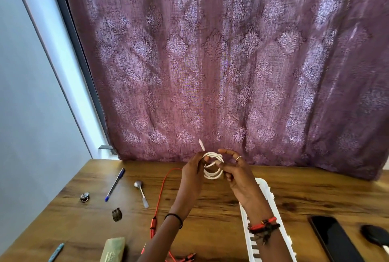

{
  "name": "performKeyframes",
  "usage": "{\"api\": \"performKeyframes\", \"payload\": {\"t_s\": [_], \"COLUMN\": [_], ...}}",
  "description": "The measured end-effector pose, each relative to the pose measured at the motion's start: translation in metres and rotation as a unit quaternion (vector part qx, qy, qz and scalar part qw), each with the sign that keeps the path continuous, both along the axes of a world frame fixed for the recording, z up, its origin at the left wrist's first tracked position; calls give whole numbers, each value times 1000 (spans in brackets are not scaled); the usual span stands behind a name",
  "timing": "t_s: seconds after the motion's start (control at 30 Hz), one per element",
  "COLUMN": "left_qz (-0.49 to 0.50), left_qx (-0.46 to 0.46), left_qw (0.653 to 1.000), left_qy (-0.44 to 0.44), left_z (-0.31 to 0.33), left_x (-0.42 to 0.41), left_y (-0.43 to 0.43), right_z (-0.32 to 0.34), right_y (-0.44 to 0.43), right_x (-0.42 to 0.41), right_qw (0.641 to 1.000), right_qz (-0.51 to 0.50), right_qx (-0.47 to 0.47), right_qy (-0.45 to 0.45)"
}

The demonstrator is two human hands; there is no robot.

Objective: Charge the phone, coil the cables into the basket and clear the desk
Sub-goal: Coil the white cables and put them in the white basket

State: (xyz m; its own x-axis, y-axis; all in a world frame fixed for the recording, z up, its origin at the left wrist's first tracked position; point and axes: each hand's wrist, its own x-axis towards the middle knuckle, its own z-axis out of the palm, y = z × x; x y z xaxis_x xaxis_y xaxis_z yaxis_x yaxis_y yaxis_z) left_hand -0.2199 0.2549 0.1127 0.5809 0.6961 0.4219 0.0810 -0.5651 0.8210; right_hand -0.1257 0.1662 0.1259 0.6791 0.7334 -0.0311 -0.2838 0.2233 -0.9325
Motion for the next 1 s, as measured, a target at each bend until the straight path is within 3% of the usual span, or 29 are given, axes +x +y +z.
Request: {"api": "performKeyframes", "payload": {"t_s": [0.17, 0.27, 0.33, 0.47, 0.57, 0.67, 0.73, 0.83, 1.0], "left_qz": [-6, -2, 4, 23, 45, 45, 63, 117, 163], "left_qx": [17, 20, 26, 48, 71, 68, 88, 134, 201], "left_qw": [1000, 1000, 1000, 998, 997, 997, 993, 979, 962], "left_qy": [-23, -19, -17, -11, -1, 8, 36, 98, 85], "left_z": [3, 7, 7, 2, -3, -6, -11, -17, -12], "left_x": [4, 5, 5, 4, 5, 6, 4, -1, -6], "left_y": [-1, 1, 2, 4, 8, 8, 10, 12, 9], "right_z": [-1, -3, -3, -7, -10, -16, -16, -14, -11], "right_y": [-4, -5, -3, 5, 8, 10, 11, 10, 11], "right_x": [3, 5, 6, 2, -2, -7, -10, -10, -13], "right_qw": [973, 965, 978, 999, 979, 950, 956, 985, 991], "right_qz": [103, 104, 92, -23, -123, -133, -119, -88, -88], "right_qx": [105, 115, 80, -28, -108, -186, -181, -109, -81], "right_qy": [178, 210, 169, -12, -121, -211, -199, -99, -56]}}
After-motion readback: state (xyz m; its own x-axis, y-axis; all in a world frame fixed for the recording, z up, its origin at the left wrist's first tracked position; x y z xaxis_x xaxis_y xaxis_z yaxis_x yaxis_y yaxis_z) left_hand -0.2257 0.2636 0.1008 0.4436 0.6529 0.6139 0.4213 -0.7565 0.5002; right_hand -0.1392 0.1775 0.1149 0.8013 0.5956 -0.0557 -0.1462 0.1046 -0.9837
